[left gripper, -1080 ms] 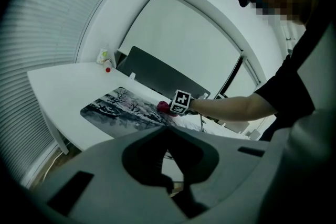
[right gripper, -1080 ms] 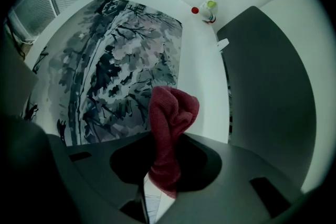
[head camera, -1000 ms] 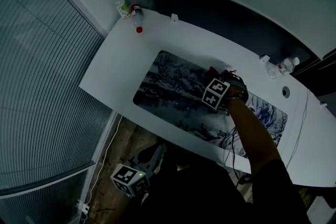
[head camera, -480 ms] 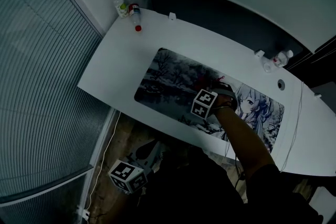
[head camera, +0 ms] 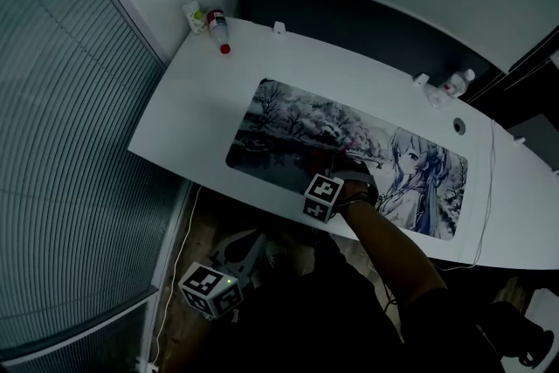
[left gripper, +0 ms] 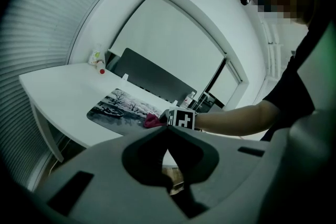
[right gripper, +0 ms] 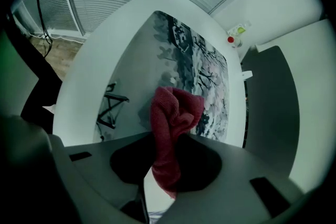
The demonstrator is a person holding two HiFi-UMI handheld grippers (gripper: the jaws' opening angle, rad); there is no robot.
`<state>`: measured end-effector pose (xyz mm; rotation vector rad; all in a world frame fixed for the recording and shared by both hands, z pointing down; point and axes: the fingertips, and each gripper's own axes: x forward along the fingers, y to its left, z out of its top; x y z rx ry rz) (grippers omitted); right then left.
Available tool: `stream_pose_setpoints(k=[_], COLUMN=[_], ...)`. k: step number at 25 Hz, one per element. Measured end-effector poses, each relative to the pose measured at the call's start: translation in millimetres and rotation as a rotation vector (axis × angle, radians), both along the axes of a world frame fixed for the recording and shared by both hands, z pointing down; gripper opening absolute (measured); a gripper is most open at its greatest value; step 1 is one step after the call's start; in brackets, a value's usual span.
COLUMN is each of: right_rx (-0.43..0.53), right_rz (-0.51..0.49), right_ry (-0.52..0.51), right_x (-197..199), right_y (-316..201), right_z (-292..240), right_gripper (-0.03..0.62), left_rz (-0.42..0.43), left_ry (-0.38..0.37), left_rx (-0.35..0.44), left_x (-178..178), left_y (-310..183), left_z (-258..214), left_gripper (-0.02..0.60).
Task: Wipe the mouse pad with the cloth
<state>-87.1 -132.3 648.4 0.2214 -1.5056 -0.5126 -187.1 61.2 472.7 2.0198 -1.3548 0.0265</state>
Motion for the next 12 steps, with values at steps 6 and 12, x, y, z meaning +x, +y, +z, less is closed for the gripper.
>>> stream_pose_setpoints(k=[6,12], right_rx=[-0.028,-0.046], right_rz=[0.036,0.042], right_ry=[-0.022,-0.040], right_x=[-8.0,-16.5], right_y=[40.3,71.2], right_z=[-1.2,-0.2], right_gripper=[0.111,0.111], left_rz=[0.055,0.092], left_ry=[-0.006,0.000], left_rx=[0.013,0.033], left_x=[-7.7,-9.6], left_y=[4.7,5.6], left_z=[-3.5,-7.5], left_gripper=[0.006,0.006])
